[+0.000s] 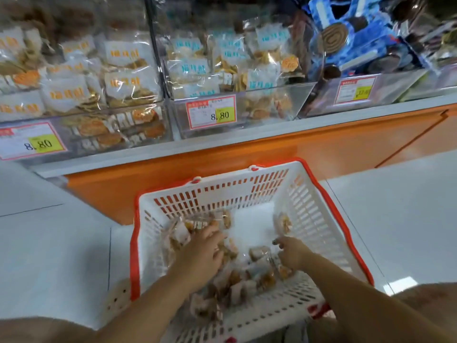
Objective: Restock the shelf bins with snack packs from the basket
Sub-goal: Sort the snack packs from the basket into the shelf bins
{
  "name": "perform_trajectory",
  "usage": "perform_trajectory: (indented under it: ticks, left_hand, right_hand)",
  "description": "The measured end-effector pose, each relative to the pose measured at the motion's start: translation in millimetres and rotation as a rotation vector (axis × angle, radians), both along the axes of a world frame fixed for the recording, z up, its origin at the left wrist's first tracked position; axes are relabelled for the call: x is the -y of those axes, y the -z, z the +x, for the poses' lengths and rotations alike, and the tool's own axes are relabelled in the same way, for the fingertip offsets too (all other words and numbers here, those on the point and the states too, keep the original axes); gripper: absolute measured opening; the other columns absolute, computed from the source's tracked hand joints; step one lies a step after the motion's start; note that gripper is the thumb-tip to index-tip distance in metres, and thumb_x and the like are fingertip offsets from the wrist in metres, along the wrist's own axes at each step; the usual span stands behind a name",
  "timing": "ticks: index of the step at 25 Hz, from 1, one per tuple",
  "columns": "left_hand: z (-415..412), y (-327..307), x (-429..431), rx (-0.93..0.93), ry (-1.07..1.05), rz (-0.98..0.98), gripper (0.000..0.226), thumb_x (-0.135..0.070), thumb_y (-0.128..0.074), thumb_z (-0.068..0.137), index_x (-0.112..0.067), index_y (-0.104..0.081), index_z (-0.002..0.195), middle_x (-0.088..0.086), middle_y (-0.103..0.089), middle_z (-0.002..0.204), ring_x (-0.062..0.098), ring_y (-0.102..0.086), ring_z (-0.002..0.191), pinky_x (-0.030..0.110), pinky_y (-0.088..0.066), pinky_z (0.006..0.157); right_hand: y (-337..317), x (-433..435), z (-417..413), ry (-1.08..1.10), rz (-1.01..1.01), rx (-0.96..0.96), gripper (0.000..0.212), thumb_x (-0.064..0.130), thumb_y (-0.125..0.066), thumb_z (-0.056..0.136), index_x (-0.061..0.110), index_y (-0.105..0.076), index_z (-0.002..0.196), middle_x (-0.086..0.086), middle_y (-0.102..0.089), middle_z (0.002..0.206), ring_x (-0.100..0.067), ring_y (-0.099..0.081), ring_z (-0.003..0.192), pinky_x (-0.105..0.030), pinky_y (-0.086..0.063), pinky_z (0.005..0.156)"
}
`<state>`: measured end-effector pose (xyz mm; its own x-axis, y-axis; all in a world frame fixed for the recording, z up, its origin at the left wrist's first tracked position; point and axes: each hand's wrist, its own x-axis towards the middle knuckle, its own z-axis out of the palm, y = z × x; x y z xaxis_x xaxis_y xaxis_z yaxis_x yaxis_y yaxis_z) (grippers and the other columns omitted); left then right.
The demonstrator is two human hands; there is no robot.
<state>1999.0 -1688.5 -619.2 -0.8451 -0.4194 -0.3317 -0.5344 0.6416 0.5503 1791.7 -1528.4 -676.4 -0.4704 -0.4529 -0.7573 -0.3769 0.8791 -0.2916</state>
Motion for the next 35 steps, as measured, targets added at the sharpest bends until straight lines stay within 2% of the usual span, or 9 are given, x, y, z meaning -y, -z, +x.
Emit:
perform_trajectory:
  ticks: [4,8,11,15,18,22,26,32,35]
  left_hand:
    - [13,37,-19,0.145,-0.053,0.105,0.044,-0.031,-0.05,0.099,-0.029,-0.045,0.142,-0.009,-0.033,0.15,0.01,-0.039,0.133,0.024,-0.035,0.107]
    - [13,38,-13,0.162,-0.144,0.191,0.042,-0.027,-0.053,0.098,-0.028,-0.048,0.14,-0.006,-0.039,0.146,0.013,-0.043,0.129,0.025,-0.037,0.104]
    - [10,31,-5,0.145,-0.282,0.251,0.043,-0.03,-0.054,0.098,-0.031,-0.047,0.14,-0.006,-0.042,0.146,0.012,-0.047,0.127,0.032,-0.041,0.106]
    - [-1,17,-3,0.114,-0.407,0.442,0.053,-0.05,-0.057,0.092,-0.037,-0.042,0.142,-0.013,-0.048,0.14,0.004,-0.048,0.114,0.028,-0.041,0.095]
    - [-8,0,-5,0.023,-0.55,0.709,0.059,-0.054,-0.064,0.086,-0.034,-0.047,0.14,-0.018,-0.057,0.125,0.005,-0.054,0.11,0.029,-0.043,0.097]
    - [-13,-17,-8,-0.184,-0.64,0.965,0.026,-0.022,-0.071,0.088,-0.02,-0.069,0.113,0.0,-0.076,0.102,0.025,-0.071,0.098,0.05,-0.052,0.096]
    - [-11,-28,-14,-0.26,-0.651,1.017,0.014,-0.012,-0.068,0.089,-0.019,-0.071,0.101,0.009,-0.075,0.101,0.031,-0.068,0.094,0.046,-0.053,0.092]
    - [-5,-36,-18,-0.272,-0.638,0.998,0.021,-0.013,-0.068,0.089,-0.015,-0.069,0.11,0.006,-0.076,0.101,0.029,-0.07,0.093,0.047,-0.053,0.091]
    - [-8,-45,-19,-0.283,-0.667,0.924,0.026,-0.016,-0.07,0.088,-0.017,-0.067,0.114,0.001,-0.076,0.098,0.022,-0.073,0.085,0.039,-0.06,0.079]
  right_hand:
    - [36,9,14,-0.219,0.044,0.033,0.054,0.015,-0.055,0.093,0.023,-0.04,0.144,-0.009,-0.042,0.142,-0.028,-0.051,0.121,-0.034,-0.048,0.097]
    - [49,22,35,-0.42,0.149,-0.06,0.029,0.035,-0.073,0.074,0.028,-0.06,0.1,-0.004,-0.059,0.113,-0.026,-0.058,0.105,-0.042,-0.048,0.097]
    - [31,30,24,-0.072,-0.038,0.056,0.025,0.024,-0.074,0.077,0.016,-0.065,0.099,-0.007,-0.062,0.104,-0.024,-0.062,0.097,-0.034,-0.053,0.087]
    - [-24,45,7,0.474,-0.403,0.352,0.023,0.018,-0.078,0.081,0.006,-0.063,0.093,-0.011,-0.068,0.094,-0.024,-0.068,0.084,-0.035,-0.058,0.076]
    - [-58,49,13,0.468,-0.546,0.496,0.031,0.022,-0.078,0.081,0.008,-0.068,0.107,-0.01,-0.073,0.105,-0.026,-0.07,0.097,-0.036,-0.059,0.08]
    - [-81,47,21,0.484,-0.651,0.552,0.031,0.027,-0.072,0.085,0.006,-0.071,0.107,-0.013,-0.074,0.103,-0.03,-0.068,0.091,-0.036,-0.058,0.074]
    - [-91,42,22,0.521,-0.68,0.536,0.037,0.034,-0.066,0.088,0.001,-0.072,0.105,-0.019,-0.072,0.104,-0.033,-0.064,0.089,-0.033,-0.059,0.069]
    - [-104,38,31,0.495,-0.697,0.544,0.029,0.031,-0.061,0.092,0.006,-0.072,0.103,-0.015,-0.075,0.095,-0.024,-0.069,0.079,-0.038,-0.059,0.077]
    - [-115,37,34,0.422,-0.711,0.46,0.025,0.024,-0.07,0.087,0.016,-0.068,0.11,-0.005,-0.075,0.09,-0.02,-0.071,0.084,-0.04,-0.059,0.082]
